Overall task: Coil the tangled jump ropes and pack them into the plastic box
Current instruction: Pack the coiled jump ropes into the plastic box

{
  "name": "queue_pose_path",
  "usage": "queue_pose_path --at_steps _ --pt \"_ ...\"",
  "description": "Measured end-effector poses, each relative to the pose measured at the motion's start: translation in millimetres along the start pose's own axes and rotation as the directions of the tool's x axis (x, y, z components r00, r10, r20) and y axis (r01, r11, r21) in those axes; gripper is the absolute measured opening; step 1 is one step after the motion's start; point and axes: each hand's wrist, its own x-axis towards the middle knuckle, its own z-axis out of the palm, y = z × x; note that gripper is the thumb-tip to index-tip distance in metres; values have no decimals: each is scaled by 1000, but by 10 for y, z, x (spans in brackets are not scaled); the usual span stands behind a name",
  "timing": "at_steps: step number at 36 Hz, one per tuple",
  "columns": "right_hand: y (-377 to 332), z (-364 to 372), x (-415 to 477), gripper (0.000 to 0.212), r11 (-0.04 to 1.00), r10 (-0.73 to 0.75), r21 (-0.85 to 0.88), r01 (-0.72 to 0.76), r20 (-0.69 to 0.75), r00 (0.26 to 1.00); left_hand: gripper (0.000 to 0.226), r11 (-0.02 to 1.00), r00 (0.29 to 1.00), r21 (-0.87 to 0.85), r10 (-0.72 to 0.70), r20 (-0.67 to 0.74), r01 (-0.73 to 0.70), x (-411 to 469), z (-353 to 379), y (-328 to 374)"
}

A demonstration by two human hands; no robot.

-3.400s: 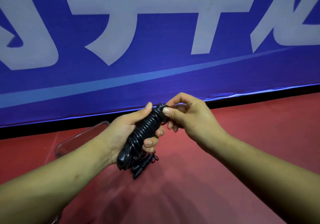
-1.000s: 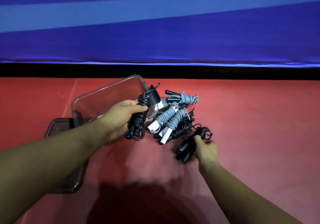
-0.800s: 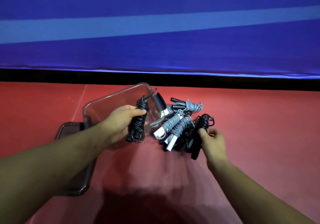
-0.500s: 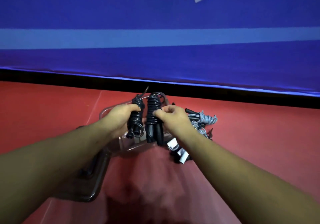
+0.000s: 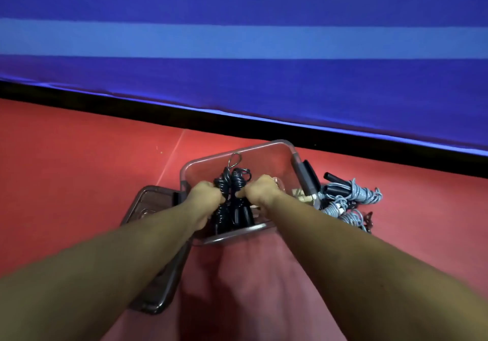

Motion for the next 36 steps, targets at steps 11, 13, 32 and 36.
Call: queue_pose_path --at_steps 11,13,32,36 --pt "320 157 97 10 974 -29 -219 60 140 990 30 887 994 462 22 -108 31 99 -2 -203" --pt "321 149 59 9 980 -35 -189 60 135 990 33 825 991 564 54 -124 26 46 17 -140" --pt "1187 -1759 -682 16 981 14 179 75 -449 893 13 402 574 410 583 575 -819 -1075 1230 420" --pt "1559 -1688 -694 20 900 325 389 -198 -295 899 19 221 677 664 456 577 -715 -1220 1601 487"
